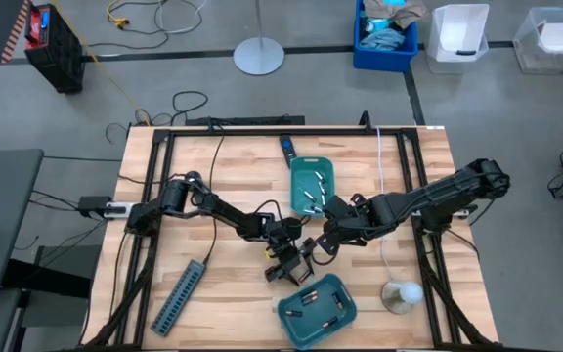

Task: Sort batteries
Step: Put the black battery into the blue bin

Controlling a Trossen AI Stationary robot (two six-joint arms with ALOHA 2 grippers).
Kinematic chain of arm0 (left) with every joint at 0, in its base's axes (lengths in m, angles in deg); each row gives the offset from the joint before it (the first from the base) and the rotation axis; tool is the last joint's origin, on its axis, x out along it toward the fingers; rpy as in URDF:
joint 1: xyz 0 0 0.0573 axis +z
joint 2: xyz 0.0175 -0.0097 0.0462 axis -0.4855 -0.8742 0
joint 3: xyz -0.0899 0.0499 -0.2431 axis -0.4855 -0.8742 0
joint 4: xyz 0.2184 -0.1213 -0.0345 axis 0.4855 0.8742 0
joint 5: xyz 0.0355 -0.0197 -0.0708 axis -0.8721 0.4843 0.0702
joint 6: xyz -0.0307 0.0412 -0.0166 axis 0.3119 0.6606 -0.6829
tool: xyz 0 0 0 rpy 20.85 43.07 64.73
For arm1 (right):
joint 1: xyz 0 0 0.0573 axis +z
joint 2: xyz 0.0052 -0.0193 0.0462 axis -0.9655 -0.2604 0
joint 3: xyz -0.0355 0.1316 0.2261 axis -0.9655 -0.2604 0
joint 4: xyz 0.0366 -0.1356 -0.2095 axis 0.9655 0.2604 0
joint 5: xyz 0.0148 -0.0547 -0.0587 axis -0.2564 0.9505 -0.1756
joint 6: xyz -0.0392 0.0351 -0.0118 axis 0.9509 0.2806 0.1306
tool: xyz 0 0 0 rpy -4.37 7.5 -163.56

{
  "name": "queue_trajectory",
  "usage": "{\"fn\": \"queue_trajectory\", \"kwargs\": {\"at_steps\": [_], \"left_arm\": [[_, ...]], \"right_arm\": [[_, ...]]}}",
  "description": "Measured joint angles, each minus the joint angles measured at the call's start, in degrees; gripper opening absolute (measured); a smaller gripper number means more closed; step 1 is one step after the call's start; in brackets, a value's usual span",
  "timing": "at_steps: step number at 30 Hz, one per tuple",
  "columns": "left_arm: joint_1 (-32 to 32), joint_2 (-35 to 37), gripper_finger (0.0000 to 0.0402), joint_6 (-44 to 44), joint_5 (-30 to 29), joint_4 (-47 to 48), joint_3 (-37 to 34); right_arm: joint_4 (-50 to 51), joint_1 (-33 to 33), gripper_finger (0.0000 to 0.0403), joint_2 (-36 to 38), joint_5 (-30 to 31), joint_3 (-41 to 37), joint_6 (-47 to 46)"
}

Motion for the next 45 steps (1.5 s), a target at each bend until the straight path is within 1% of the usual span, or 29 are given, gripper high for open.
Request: {"fn": "queue_trajectory", "kwargs": {"at_steps": [11, 16, 24, 32, 36, 39, 42, 45], "left_arm": [[0.3, 0.0, 0.0266, -2.8, 0.2, -1.4, 0.0], [0.3, 0.0, 0.0266, -5.4, 0.3, -3.4, 0.0], [0.3, 0.0, 0.0266, -9.2, 0.5, -3.3, 0.0], [0.4, 0.0, 0.0267, -7.3, 0.5, -2.9, 0.0], [0.8, 0.0, 0.0282, -7.4, 0.6, -2.9, 0.0], [0.9, 0.0, 0.0302, -8.2, 0.4, -3.0, 0.0], [0.9, 0.0, 0.0323, -8.2, -0.9, -3.2, 0.0], [0.9, 0.0, 0.0338, -7.8, -1.2, -2.9, 0.0]], "right_arm": [[0.0, 0.0, 0.0178, 0.0, 0.0, 0.0, 0.0], [0.1, 0.0, 0.0178, 0.0, 0.0, 0.0, 0.0], [1.3, 0.1, 0.0178, 0.0, 0.0, 0.0, 0.2], [1.9, 0.1, 0.0178, 0.0, 0.0, 0.0, 0.1], [1.7, 0.2, 0.0178, 0.0, 0.0, 0.0, 0.0], [1.7, 0.2, 0.0178, 0.0, 0.0, 0.0, 0.0], [1.7, 0.2, 0.0178, 0.0, 0.0, 0.0, 0.0], [1.7, 0.2, 0.0178, 0.0, 0.0, 0.0, 0.0]]}}
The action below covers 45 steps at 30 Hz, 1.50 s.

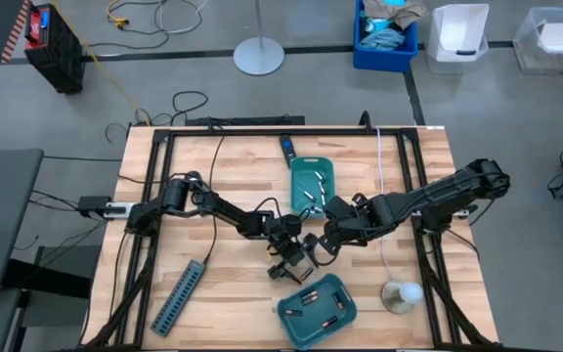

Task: Sort batteries
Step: Put the black battery into the blue bin

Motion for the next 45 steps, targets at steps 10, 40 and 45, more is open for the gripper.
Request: {"fn": "queue_trajectory", "kwargs": {"at_steps": [10, 40, 45], "left_arm": [[0.0, 0.0, 0.0339, 3.3, 0.0, 3.1, 0.0], [-0.2, 0.1, 0.0304, -2.1, 0.1, 6.5, 0.1], [-0.3, 0.1, 0.0288, -2.6, 0.2, 6.2, 0.0]], "right_arm": [[0.0, 0.0, 0.0178, 0.0, 0.0, 0.0, 0.0], [0.0, 0.0, 0.0178, 0.0, 0.2, 0.0, 0.1], [0.0, 0.0, 0.0178, 0.0, 0.2, 0.0, 0.1]]}}
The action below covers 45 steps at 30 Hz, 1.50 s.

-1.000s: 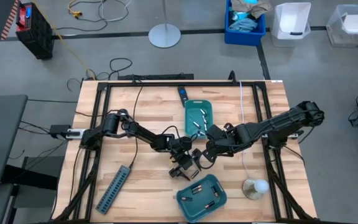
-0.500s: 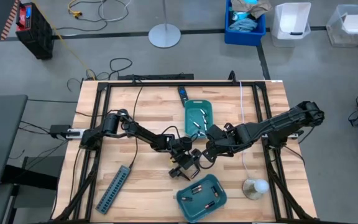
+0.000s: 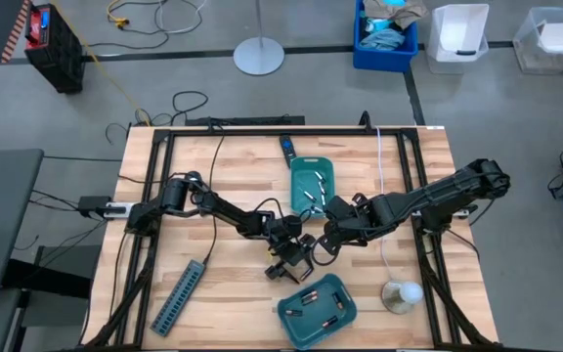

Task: Sort batteries
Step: Put the black battery into the blue bin

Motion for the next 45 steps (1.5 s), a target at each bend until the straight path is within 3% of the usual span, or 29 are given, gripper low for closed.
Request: {"fn": "queue_trajectory", "kwargs": {"at_steps": [15, 26, 45], "left_arm": [[0.0, -0.1, 0.0277, -1.0, 0.0, -1.2, 0.0], [0.0, -0.1, 0.0225, -1.2, 0.0, -2.0, 0.0], [0.2, 1.0, 0.0223, -3.4, 0.0, -3.0, -0.1]], "right_arm": [[0.3, 0.0, 0.0178, 0.0, 0.0, 0.0, 0.1], [0.5, 0.0, 0.0178, 0.0, 0.0, 0.0, 0.9], [0.5, 0.0, 0.0178, 0.0, 0.0, 0.0, 1.0]]}}
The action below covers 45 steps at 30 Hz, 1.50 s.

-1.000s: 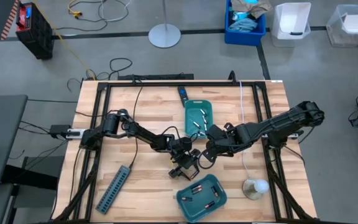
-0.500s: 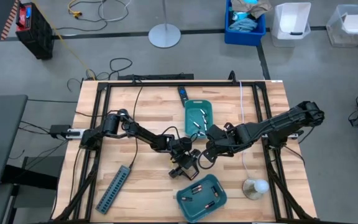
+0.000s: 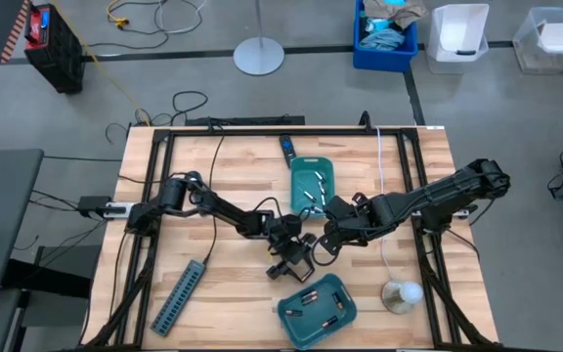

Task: Sort batteries
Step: Put the black battery into the blue bin, then return to Home Position

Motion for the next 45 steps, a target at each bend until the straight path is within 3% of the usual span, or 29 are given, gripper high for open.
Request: {"fn": "queue_trajectory", "kwargs": {"at_steps": [10, 16, 22, 32, 45], "left_arm": [[3.0, 4.8, 0.0222, -1.9, 0.2, -0.2, -0.1], [2.9, 8.7, 0.0222, -6.0, 6.2, -0.1, -0.1], [-1.3, 11.2, 0.0222, -8.0, 10.1, -0.1, 0.0], [-6.0, 11.1, 0.0227, -7.1, 8.1, 0.9, 0.0], [-7.1, 11.1, 0.0301, -10.0, 4.2, 2.4, -0.1]], "right_arm": [[0.3, 0.0, 0.0178, 0.0, 0.0, 0.0, 0.4], [-0.3, 0.0, 0.0178, 0.0, 0.0, 0.0, 0.4], [-1.0, -0.3, 0.0178, 0.5, 1.5, 0.0, 0.5], [-3.6, -0.6, 0.0178, 5.2, 10.3, 0.0, 0.6], [-3.7, -0.4, 0.0178, 9.1, 15.0, 0.0, 3.6]]}}
